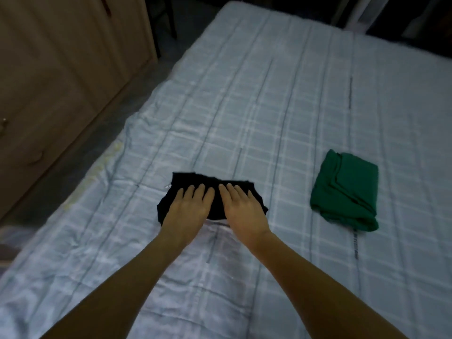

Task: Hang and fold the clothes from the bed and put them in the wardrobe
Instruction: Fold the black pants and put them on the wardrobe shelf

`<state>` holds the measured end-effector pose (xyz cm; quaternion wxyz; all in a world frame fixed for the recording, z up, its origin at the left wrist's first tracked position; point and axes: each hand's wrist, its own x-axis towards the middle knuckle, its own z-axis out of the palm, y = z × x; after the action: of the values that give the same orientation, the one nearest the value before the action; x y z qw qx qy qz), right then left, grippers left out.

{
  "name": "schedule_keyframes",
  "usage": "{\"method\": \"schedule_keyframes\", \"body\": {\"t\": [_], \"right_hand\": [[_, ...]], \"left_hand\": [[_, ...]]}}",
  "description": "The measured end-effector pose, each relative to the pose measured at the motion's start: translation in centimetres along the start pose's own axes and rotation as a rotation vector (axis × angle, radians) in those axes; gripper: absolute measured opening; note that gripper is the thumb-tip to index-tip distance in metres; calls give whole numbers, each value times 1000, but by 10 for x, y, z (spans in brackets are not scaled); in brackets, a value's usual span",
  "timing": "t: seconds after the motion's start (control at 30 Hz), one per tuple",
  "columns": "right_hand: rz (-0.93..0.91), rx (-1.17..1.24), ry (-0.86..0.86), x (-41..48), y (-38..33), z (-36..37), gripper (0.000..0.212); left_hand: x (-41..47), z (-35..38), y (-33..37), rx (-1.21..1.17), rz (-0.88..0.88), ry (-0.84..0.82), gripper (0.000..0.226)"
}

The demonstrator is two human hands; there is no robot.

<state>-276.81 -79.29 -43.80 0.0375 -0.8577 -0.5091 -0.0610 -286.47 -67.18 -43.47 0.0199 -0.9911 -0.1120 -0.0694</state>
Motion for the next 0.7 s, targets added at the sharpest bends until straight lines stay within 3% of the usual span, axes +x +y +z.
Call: {"method": "schedule_keyframes", "body": {"t": [0.2,0.33,0.4,0.6,0.7], "right_hand": [[-87,-13,132,19,-50,-105,63],[-156,-32,310,32,-95,-204,43],[-193,-53,378,36,-122,-253,41],[-307,-47,445,48,-208,-367,58],[-385,-40,484,50,-254,-406,59]], "left_hand": [[-30,-116,-39,2,-27,181,58],[-57,-209,-70,4,-60,250,94],[-76,-257,-84,19,-87,283,100],[-146,-386,-123,148,-262,375,72],[-190,-434,-140,240,-350,369,69]]}}
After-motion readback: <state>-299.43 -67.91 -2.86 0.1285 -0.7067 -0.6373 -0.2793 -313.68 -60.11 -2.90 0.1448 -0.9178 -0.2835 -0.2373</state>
